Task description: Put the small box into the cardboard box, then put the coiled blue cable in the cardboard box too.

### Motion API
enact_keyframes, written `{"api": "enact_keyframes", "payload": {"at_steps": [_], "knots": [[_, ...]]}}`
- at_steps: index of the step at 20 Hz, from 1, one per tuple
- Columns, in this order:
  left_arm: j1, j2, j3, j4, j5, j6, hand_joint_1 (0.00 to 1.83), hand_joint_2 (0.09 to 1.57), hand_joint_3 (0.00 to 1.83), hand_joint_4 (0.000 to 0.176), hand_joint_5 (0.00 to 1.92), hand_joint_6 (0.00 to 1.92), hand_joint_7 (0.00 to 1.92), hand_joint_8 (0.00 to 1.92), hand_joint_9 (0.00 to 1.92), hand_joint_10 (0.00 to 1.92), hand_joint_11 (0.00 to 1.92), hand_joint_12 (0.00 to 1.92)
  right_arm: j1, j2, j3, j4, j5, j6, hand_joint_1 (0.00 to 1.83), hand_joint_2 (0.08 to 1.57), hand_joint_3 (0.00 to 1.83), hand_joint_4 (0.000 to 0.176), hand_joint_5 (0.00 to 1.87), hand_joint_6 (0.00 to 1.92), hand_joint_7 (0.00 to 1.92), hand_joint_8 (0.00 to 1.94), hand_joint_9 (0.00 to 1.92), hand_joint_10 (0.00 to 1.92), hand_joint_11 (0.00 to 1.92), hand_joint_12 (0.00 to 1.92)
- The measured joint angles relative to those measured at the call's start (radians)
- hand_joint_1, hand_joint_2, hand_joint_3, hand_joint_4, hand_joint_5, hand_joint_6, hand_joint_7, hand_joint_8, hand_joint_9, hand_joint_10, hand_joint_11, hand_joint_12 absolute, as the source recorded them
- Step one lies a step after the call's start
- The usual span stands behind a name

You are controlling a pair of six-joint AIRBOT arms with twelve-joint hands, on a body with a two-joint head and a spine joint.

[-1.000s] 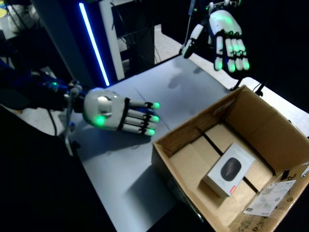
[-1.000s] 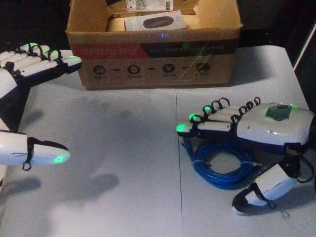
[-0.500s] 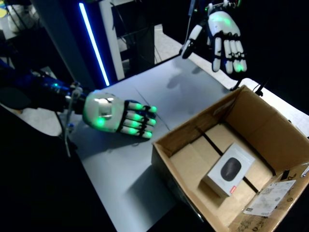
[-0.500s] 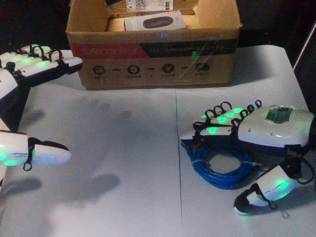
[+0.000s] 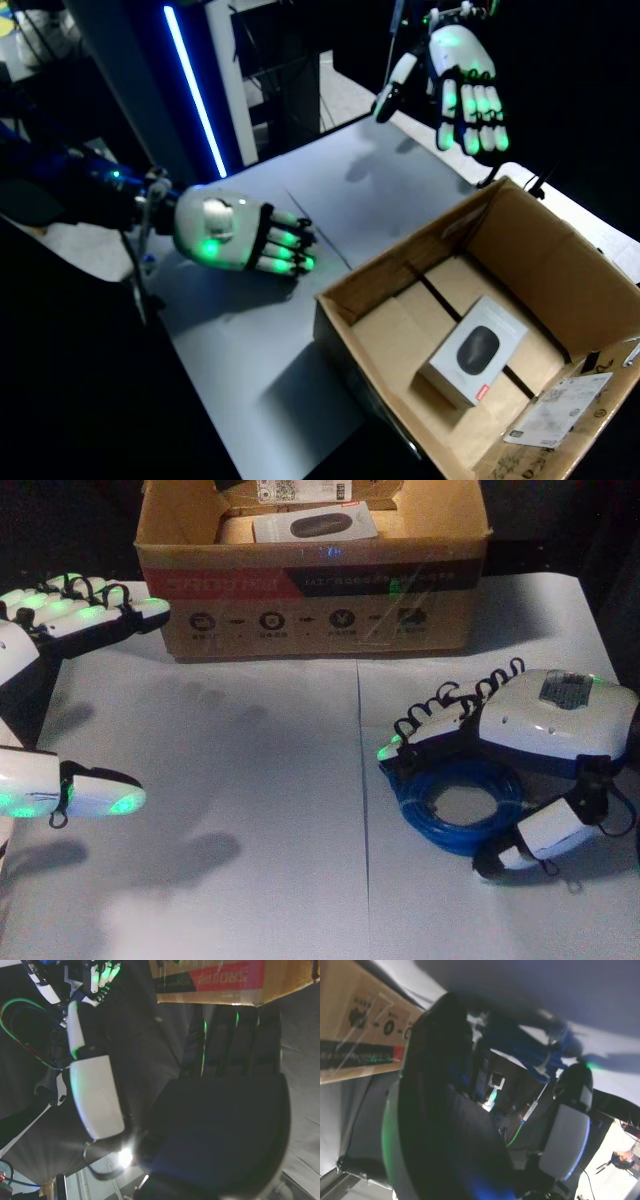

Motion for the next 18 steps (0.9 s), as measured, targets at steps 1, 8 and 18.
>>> {"api": "enact_keyframes", "payload": {"at_steps": [1,8,18], "knots": [[0.000,0.000,0.000,-0.001,0.000,0.000,0.67,0.84,0.01,0.176,0.20,0.00,0.16,0.00,0.10,0.00,0.04,0.02,0.000,0.000,0.000,0.000,0.000,0.001,1.29,1.04,0.00,0.000,0.76,0.06,0.26,1.26,0.58,1.54,0.78,1.58],[0.000,0.000,0.000,-0.001,0.000,-0.001,0.69,0.84,0.00,0.176,0.21,0.01,0.17,0.00,0.13,0.01,0.07,0.03,0.000,0.000,0.002,0.009,-0.006,0.010,1.60,1.26,0.00,0.000,0.76,1.92,0.90,1.94,1.28,1.92,1.61,1.92],[0.001,-0.002,0.002,-0.005,-0.003,-0.004,0.68,0.87,0.00,0.176,0.20,0.00,0.17,0.00,0.12,0.00,0.06,0.03,0.070,0.060,-0.008,0.047,0.031,-0.006,1.57,1.26,0.00,0.041,0.94,1.92,1.30,1.94,1.60,1.92,1.73,1.92]]}}
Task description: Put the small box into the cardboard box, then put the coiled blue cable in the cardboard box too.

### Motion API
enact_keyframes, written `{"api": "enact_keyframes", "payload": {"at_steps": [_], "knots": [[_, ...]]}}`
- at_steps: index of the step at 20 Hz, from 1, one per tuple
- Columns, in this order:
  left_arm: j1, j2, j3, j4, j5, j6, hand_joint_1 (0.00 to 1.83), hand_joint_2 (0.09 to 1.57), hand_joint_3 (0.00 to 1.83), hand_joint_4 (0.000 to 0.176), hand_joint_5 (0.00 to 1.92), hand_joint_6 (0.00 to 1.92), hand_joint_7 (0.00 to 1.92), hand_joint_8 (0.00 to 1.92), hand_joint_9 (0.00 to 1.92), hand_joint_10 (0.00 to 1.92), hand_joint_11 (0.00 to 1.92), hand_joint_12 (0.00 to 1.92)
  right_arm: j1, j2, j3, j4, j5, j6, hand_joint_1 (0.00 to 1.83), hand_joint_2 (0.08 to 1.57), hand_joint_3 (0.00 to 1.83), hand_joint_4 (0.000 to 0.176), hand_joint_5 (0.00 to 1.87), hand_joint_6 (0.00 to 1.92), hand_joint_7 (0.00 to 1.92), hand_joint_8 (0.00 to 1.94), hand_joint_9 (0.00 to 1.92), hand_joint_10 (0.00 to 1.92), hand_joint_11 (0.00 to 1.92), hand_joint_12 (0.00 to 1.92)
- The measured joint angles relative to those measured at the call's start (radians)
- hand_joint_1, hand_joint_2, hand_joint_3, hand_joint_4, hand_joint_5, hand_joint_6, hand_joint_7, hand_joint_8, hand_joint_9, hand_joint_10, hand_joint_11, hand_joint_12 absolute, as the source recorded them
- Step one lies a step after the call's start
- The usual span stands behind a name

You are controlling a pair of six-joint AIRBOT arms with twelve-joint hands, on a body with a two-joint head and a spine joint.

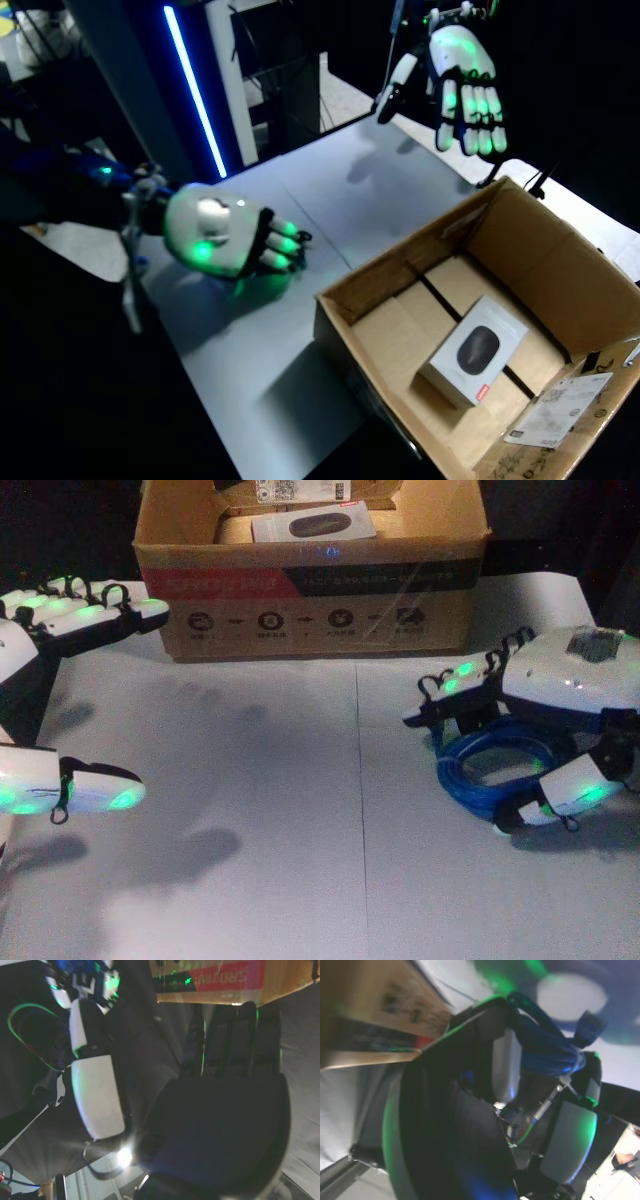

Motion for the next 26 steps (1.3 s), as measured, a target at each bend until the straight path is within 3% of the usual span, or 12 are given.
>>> {"api": "enact_keyframes", "payload": {"at_steps": [3,4,5,7,9,10,11,16,21,26], "knots": [[0.000,-0.002,0.000,0.001,-0.002,-0.001,0.66,0.87,0.00,0.176,0.21,0.01,0.17,0.00,0.11,0.00,0.06,0.02,0.015,0.021,-0.025,0.003,0.061,-0.001,1.47,1.31,0.01,0.059,0.92,1.92,1.32,1.94,1.59,1.92,1.71,1.92],[0.000,-0.002,0.000,0.000,-0.002,-0.001,0.67,0.87,0.00,0.176,0.21,0.00,0.16,0.00,0.11,0.00,0.04,0.02,0.029,0.031,-0.035,-0.002,0.072,0.000,1.50,1.31,0.01,0.055,0.89,1.92,1.29,1.94,1.56,1.92,1.66,1.92],[0.000,-0.002,0.000,0.000,-0.003,-0.001,0.62,0.88,0.00,0.176,0.20,0.00,0.16,0.00,0.12,0.00,0.08,0.03,0.032,0.043,-0.043,0.003,0.109,0.000,1.49,1.32,0.01,0.000,0.80,1.92,1.29,1.94,1.54,1.92,1.62,1.92],[0.000,-0.002,0.000,0.000,-0.005,-0.001,0.54,0.89,0.01,0.156,0.20,0.00,0.16,0.00,0.13,0.01,0.14,0.06,0.036,0.068,-0.062,0.011,0.161,0.000,1.41,1.35,0.01,0.000,0.71,1.92,1.25,1.94,1.54,1.92,1.63,1.92],[0.000,-0.002,0.000,-0.003,-0.006,0.000,0.51,0.90,0.01,0.142,0.20,0.00,0.16,0.00,0.14,0.01,0.15,0.06,0.060,0.086,-0.076,0.015,0.225,0.000,1.36,1.36,0.01,0.000,0.66,1.92,1.35,1.94,1.62,1.92,1.70,1.92],[0.000,-0.003,0.000,-0.002,-0.007,-0.001,0.53,0.90,0.01,0.150,0.20,0.00,0.15,0.00,0.13,0.00,0.16,0.06,0.071,0.089,-0.078,0.030,0.275,0.000,1.04,1.35,0.00,0.000,0.60,1.64,1.35,1.94,1.65,1.92,1.75,1.92],[0.000,-0.004,0.000,-0.002,-0.007,-0.001,0.55,0.90,0.01,0.151,0.20,0.00,0.15,0.00,0.13,0.00,0.16,0.06,0.080,0.094,-0.080,0.041,0.307,0.001,1.05,1.33,0.00,0.000,0.64,1.58,1.32,1.94,1.64,1.90,1.74,1.92],[0.000,-0.014,0.003,-0.003,-0.010,0.000,0.53,0.90,0.00,0.175,0.17,0.00,0.13,0.00,0.11,0.00,0.16,0.06,0.138,0.113,-0.085,0.052,0.368,0.001,1.01,1.36,0.01,0.000,0.57,1.66,1.33,1.94,1.64,1.92,1.77,1.92],[0.000,-0.015,0.011,-0.007,-0.013,-0.001,0.57,0.89,0.00,0.176,0.23,0.01,0.19,0.01,0.16,0.01,0.10,0.04,0.233,0.101,-0.060,0.045,0.384,0.001,1.01,1.36,0.01,0.000,0.57,1.66,1.33,1.94,1.64,1.92,1.77,1.92],[0.000,-0.028,0.017,0.004,-0.008,-0.009,0.58,0.89,0.00,0.176,0.23,0.00,0.19,0.00,0.17,0.00,0.06,0.03,0.348,0.031,0.038,0.080,0.382,-0.002,1.01,1.36,0.01,0.000,0.57,1.66,1.33,1.94,1.64,1.92,1.77,1.92]]}}
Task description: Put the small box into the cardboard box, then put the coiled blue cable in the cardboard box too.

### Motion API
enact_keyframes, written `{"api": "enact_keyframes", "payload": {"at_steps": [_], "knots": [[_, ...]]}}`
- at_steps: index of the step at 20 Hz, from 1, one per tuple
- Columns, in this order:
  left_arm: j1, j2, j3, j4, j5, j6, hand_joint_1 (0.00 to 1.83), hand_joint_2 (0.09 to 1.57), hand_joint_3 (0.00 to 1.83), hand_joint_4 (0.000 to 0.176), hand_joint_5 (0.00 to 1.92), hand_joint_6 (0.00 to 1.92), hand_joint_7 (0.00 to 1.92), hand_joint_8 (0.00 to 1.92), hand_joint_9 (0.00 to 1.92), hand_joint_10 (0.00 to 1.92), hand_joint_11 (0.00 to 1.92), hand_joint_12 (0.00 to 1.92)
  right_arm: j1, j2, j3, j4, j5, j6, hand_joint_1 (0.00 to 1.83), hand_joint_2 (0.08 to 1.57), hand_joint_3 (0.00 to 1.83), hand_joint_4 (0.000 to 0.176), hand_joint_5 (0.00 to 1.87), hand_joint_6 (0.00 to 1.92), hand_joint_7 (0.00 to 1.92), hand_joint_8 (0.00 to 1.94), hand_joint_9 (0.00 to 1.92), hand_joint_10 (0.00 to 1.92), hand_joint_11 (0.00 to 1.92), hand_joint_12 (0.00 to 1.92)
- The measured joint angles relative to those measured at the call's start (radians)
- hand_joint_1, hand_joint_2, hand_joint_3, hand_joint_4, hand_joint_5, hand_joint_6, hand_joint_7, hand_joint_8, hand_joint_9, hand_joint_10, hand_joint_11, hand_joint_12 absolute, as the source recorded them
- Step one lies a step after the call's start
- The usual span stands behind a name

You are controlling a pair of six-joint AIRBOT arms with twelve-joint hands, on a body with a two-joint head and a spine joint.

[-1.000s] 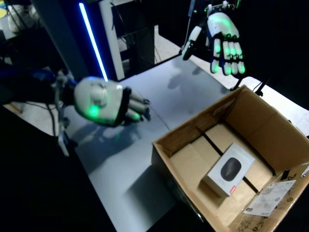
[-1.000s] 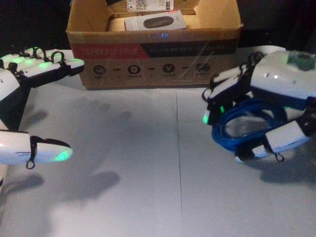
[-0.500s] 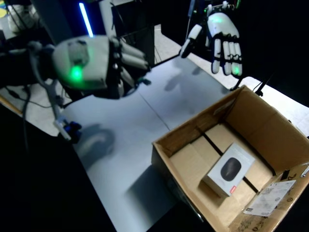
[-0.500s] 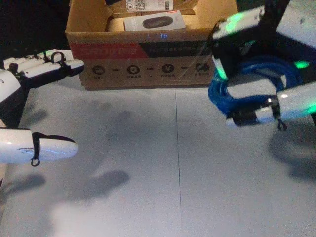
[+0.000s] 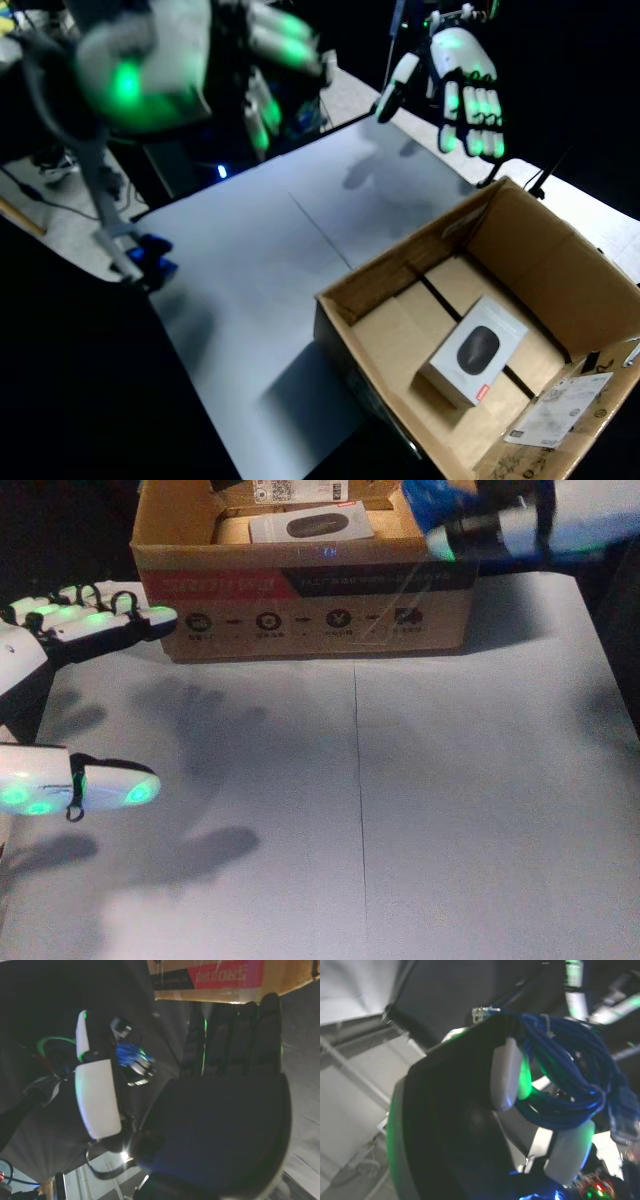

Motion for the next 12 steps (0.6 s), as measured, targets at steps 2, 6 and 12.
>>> {"api": "enact_keyframes", "payload": {"at_steps": [2,6,12], "knots": [[-0.001,-0.003,0.011,0.004,0.007,-0.003,0.59,0.90,0.00,0.176,0.22,0.00,0.17,0.00,0.14,0.00,0.04,0.03,0.040,-0.044,0.037,0.011,-0.026,-0.047,1.63,1.17,0.00,0.038,0.82,1.92,1.37,1.94,1.63,1.92,1.62,1.92],[-0.016,-0.012,0.019,0.024,0.030,-0.008,0.63,0.88,0.00,0.176,0.20,0.00,0.15,0.00,0.11,0.00,0.03,0.03,0.095,-0.151,0.140,0.131,-0.103,-0.162,1.79,1.04,0.00,0.132,0.89,1.92,1.29,1.94,1.51,1.92,1.55,1.92],[-0.050,-0.011,0.031,0.070,0.042,-0.017,0.64,0.88,0.00,0.176,0.22,0.00,0.15,0.00,0.12,0.00,0.00,0.02,0.106,-0.357,0.399,0.259,-0.327,-0.166,1.78,1.11,0.00,0.108,0.87,1.92,1.13,1.94,1.42,1.92,1.53,1.92]]}}
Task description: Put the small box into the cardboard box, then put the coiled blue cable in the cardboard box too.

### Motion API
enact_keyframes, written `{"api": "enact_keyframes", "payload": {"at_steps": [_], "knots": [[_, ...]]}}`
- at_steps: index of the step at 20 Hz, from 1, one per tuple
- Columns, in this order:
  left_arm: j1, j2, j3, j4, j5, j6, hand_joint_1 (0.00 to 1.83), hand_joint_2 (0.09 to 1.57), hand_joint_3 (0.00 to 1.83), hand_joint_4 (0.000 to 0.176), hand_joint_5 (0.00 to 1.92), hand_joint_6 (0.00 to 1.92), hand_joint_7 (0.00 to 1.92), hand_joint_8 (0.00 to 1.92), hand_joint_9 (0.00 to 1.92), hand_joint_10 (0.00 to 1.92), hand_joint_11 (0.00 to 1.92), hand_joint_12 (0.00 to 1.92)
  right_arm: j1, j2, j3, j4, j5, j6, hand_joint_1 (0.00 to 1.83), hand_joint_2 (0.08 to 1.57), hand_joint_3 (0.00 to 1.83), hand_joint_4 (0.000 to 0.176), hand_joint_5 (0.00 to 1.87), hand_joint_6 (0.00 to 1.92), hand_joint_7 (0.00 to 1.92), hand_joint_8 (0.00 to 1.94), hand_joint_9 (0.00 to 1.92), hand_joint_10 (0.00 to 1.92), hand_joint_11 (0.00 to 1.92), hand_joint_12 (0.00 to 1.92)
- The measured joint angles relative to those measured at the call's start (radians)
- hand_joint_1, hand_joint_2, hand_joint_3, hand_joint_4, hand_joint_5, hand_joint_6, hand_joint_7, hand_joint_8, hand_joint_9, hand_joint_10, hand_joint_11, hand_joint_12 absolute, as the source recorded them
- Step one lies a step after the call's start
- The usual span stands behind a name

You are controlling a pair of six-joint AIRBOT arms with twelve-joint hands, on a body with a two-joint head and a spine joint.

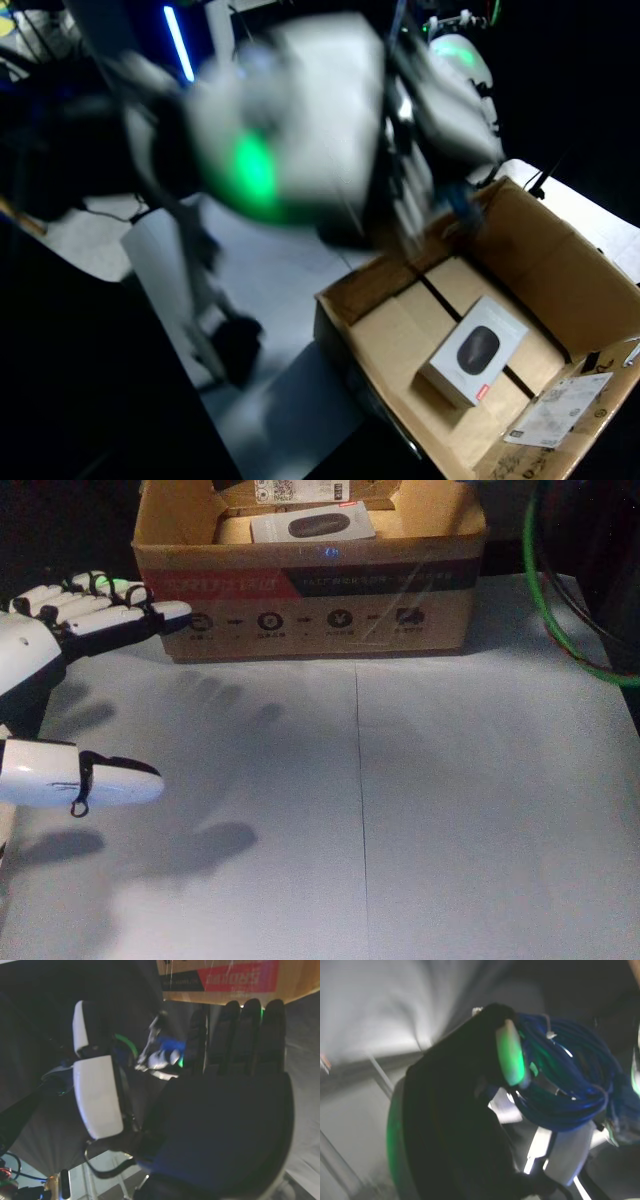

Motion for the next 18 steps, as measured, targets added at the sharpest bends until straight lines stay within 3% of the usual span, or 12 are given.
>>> {"api": "enact_keyframes", "payload": {"at_steps": [2,3,4,5,6,7,13,15,18], "knots": [[-0.004,0.000,0.000,0.002,-0.001,-0.001,0.63,0.88,0.00,0.176,0.22,0.00,0.15,0.00,0.13,0.00,0.02,0.03,0.007,-0.045,0.065,0.011,-0.051,0.000,1.69,1.12,0.00,0.112,0.82,1.92,1.06,1.94,1.34,1.92,1.45,1.92],[-0.004,0.000,0.000,0.010,-0.002,-0.001,0.63,0.89,0.00,0.176,0.21,0.00,0.15,0.00,0.13,0.00,0.02,0.04,0.007,-0.080,0.119,0.017,-0.095,-0.001,1.19,1.18,0.02,0.100,0.68,1.92,0.90,1.94,1.17,1.92,1.30,1.92],[-0.004,0.000,0.000,0.009,0.000,-0.001,0.61,0.89,0.00,0.176,0.22,0.00,0.16,0.00,0.13,0.00,0.03,0.04,0.007,-0.094,0.142,0.018,-0.127,-0.001,0.83,1.29,0.01,0.151,0.58,1.66,0.64,1.80,0.70,1.90,0.44,1.92],[-0.004,0.000,0.000,0.010,0.001,-0.001,0.60,0.89,0.00,0.176,0.22,0.00,0.16,0.00,0.13,0.00,0.04,0.05,0.007,-0.104,0.159,0.018,-0.157,-0.002,0.52,1.11,0.00,0.099,0.27,0.45,0.29,0.84,0.31,0.82,0.02,0.81],[-0.004,0.000,0.002,0.009,0.000,-0.001,0.60,0.89,0.00,0.176,0.22,0.00,0.16,0.00,0.13,0.00,0.05,0.05,0.007,-0.107,0.164,0.019,-0.182,-0.003,0.45,1.04,0.00,0.132,0.20,0.13,0.22,0.30,0.18,0.32,0.00,0.17],[-0.004,0.000,0.004,0.010,0.002,-0.001,0.61,0.88,0.00,0.176,0.20,0.00,0.14,0.00,0.12,0.00,0.03,0.05,0.007,-0.107,0.165,0.018,-0.195,-0.003,0.42,0.92,0.00,0.176,0.00,0.00,0.00,0.00,0.00,0.00,0.00,0.00],[-0.004,0.000,0.004,0.010,0.002,-0.009,0.59,0.89,0.00,0.176,0.21,0.01,0.16,0.00,0.13,0.00,0.03,0.05,0.011,-0.097,0.145,0.024,-0.180,-0.003,0.36,0.88,0.00,0.176,0.00,0.00,0.00,0.00,0.00,0.00,0.00,0.00],[-0.004,0.000,0.004,0.009,0.002,-0.009,0.61,0.88,0.00,0.176,0.22,0.01,0.16,0.00,0.13,0.00,0.05,0.07,0.011,-0.064,0.101,0.019,-0.166,-0.003,0.42,0.87,0.00,0.176,0.00,0.00,0.00,0.00,0.00,0.00,0.00,0.00],[-0.004,0.000,0.004,0.005,-0.001,-0.013,0.63,0.87,0.00,0.176,0.22,0.00,0.17,0.00,0.14,0.00,0.07,0.08,0.002,0.053,-0.024,0.020,-0.070,-0.003,0.44,0.87,0.00,0.176,0.00,0.00,0.00,0.00,0.00,0.00,0.00,0.00]]}}
